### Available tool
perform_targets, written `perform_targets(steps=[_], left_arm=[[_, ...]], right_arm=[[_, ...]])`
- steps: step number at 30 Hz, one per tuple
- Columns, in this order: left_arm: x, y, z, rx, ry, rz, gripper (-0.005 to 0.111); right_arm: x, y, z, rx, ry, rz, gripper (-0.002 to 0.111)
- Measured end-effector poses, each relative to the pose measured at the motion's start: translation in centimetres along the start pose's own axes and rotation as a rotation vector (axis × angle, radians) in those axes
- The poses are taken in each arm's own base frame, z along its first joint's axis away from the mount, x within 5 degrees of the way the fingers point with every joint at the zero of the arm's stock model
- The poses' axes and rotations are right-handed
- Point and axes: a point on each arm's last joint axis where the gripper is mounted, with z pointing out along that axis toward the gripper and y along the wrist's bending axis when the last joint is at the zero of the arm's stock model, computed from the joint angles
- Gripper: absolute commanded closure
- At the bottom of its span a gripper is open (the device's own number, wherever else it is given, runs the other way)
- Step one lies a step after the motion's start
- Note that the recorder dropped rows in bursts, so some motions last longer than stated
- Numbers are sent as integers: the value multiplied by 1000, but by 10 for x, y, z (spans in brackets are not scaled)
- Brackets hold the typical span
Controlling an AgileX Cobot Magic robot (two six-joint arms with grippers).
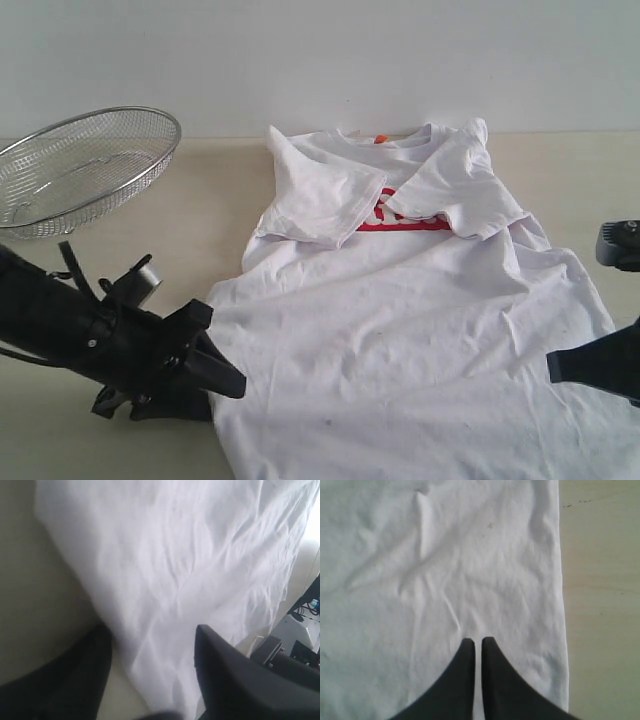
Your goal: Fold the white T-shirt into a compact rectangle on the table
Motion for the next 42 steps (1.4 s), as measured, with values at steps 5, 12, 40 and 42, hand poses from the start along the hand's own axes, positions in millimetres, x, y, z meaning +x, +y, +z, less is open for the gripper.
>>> perform_targets(steps=[5,12,40,42], left_arm=[[-14,-10,7,-36,-30,67,94],[-26,-24,5,28,-24,131,102],[-252,-139,-16,169,-622,525,102],[-258,-139,-14,175,-633,537,102]], right_arm=[[0,0,0,-1,1,2,109],[0,0,0,-1,1,2,109],[0,0,0,-2,-1,-7,109],[0,0,0,-2,-1,-9,109]])
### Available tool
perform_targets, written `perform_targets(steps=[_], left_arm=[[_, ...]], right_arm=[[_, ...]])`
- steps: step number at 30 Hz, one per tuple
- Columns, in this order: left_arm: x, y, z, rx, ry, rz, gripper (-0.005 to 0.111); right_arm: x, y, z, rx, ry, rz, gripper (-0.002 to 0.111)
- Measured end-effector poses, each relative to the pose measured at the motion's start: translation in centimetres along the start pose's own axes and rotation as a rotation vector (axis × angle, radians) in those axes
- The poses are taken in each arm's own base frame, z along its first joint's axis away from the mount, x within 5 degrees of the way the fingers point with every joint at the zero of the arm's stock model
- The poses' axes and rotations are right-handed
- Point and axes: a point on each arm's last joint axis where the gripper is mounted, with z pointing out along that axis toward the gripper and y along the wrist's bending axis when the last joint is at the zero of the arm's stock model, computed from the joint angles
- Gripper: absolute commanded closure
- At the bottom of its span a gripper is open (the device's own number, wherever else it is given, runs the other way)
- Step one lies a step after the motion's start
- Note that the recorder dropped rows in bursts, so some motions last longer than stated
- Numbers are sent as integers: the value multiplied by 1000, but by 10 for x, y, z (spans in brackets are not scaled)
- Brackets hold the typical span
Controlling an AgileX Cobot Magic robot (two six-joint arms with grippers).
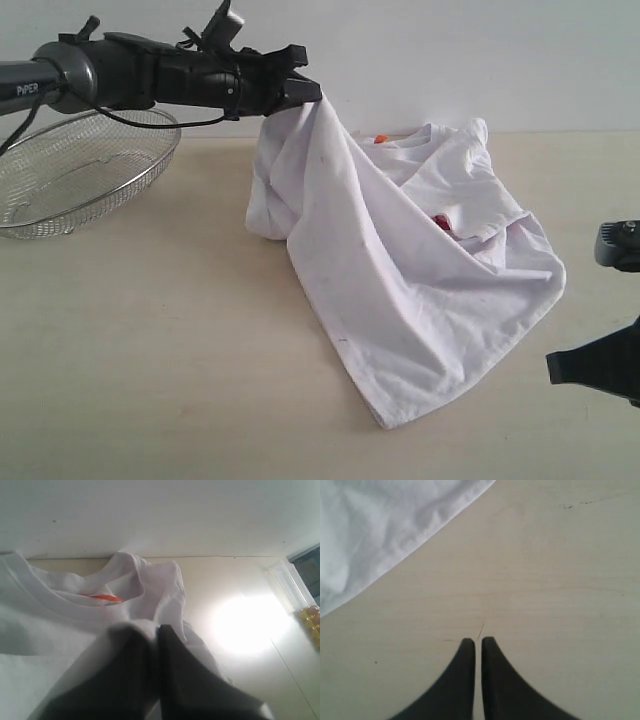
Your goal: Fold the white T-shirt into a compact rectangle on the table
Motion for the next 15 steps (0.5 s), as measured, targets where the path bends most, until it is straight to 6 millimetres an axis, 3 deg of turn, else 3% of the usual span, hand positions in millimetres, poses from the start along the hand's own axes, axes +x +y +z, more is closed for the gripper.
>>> perform_targets(steps=[4,9,10,12,15], left_arm=[[-2,-1,2,16,4,21,87],[-1,-4,2,42,22,30,32],[0,-3,2,45,26,31,25],[0,-3,2,45,26,33,21],[0,-3,2,45,26,26,27]], right_arm=[[0,0,0,0,0,-5,109],[-2,2,0,-19,-26,-21,109],[-3,3,0,-30,-33,-25,109],[-3,6,0,-61,-38,-50,109],[0,18,-2,-140,-29,-171,104]])
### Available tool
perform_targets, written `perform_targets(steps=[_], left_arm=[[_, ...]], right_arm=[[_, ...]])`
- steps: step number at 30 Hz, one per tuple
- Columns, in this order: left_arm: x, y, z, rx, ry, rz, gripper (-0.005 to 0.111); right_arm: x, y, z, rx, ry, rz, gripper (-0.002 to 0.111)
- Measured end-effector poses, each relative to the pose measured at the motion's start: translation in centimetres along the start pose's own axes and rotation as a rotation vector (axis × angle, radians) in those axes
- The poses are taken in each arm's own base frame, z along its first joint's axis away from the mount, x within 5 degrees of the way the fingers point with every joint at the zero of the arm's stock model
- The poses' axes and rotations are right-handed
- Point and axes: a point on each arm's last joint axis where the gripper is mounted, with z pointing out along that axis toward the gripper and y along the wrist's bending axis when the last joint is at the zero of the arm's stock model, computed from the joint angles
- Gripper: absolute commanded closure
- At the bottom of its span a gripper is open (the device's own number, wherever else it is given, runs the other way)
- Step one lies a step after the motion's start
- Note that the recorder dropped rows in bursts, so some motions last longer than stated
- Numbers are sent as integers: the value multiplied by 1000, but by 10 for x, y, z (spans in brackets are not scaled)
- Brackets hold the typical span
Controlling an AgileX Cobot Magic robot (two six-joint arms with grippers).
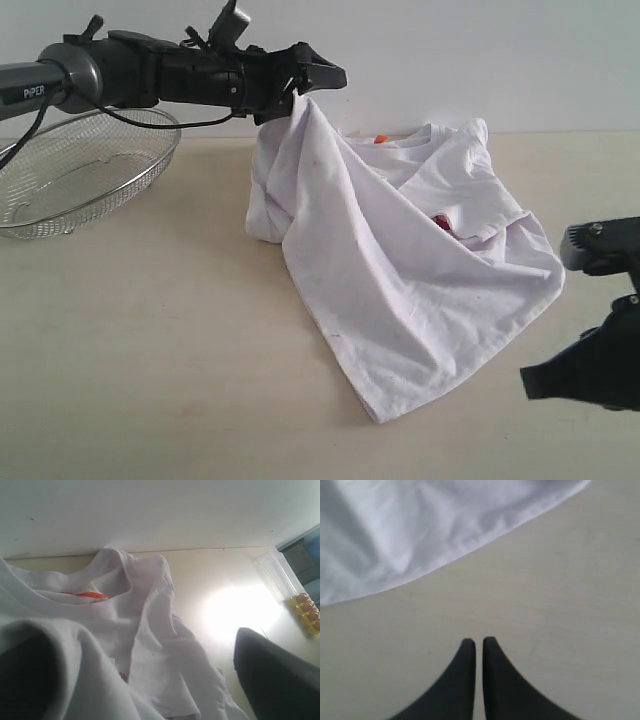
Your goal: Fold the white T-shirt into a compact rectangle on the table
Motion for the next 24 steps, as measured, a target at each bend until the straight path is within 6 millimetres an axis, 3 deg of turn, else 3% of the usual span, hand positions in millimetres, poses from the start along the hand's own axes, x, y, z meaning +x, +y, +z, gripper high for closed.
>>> perform_targets(steps=[3,4,8,12,15,24], left_arm=[[0,0,0,-1,-1,-3,37],[-1,-1,-1,0,-4,-4,39],[-12,-5,-12,10,-18,5,40],[-27,-11,-29,17,-48,23,40],[-28,-9,-30,14,-55,17,42],[4,4,-8,79,75,-51,68]], right_arm=[[3,17,1,-87,16,-123,88],[3,22,2,-104,16,-155,77],[2,36,9,-149,-11,-252,51],[-6,45,16,-164,-33,-280,50],[-12,47,20,-164,-33,-283,50],[-14,48,20,-164,-36,-281,50]])
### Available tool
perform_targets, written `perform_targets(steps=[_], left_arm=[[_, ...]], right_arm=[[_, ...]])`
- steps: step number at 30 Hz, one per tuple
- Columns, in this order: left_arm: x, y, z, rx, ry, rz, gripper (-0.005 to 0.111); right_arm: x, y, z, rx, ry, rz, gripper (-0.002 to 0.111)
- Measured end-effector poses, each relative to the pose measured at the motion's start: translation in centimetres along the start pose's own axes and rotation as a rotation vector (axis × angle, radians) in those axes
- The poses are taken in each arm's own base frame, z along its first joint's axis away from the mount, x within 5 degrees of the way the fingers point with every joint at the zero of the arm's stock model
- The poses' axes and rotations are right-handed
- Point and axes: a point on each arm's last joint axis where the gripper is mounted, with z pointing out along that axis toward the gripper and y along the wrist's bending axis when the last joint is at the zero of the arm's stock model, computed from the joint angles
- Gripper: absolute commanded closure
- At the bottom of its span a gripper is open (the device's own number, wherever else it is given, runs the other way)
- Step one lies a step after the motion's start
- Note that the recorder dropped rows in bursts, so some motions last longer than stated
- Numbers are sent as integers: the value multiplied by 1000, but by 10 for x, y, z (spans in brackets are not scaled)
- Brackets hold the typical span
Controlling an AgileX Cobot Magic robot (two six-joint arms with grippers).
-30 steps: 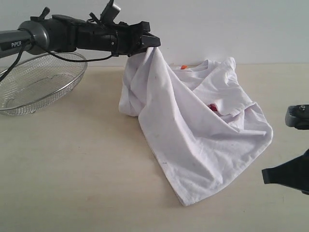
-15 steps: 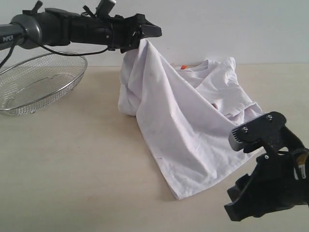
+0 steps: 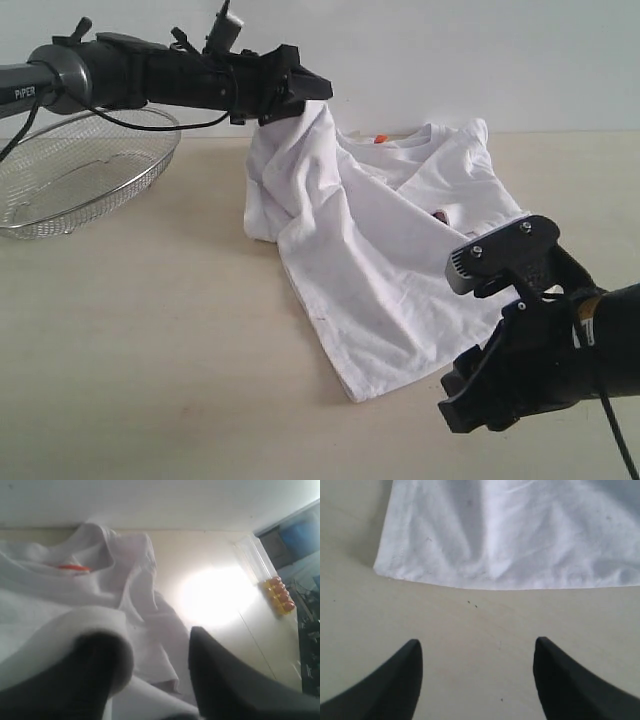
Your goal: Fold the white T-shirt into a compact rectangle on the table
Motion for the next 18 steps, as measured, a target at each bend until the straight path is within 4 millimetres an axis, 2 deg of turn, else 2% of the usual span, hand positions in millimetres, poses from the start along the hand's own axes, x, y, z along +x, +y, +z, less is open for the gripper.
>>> perform_targets(steps=[5,11,18], left_arm=[[8,11,-9,-30,110,-30,68],[13,36,-19,-259,192,55,68],[15,41,-22,-308,236,97,69]], right_arm=[[0,0,0,0,2,21,50],[1,0,0,-1,10,25,50],[-2,0,0,1,-23,25,50]])
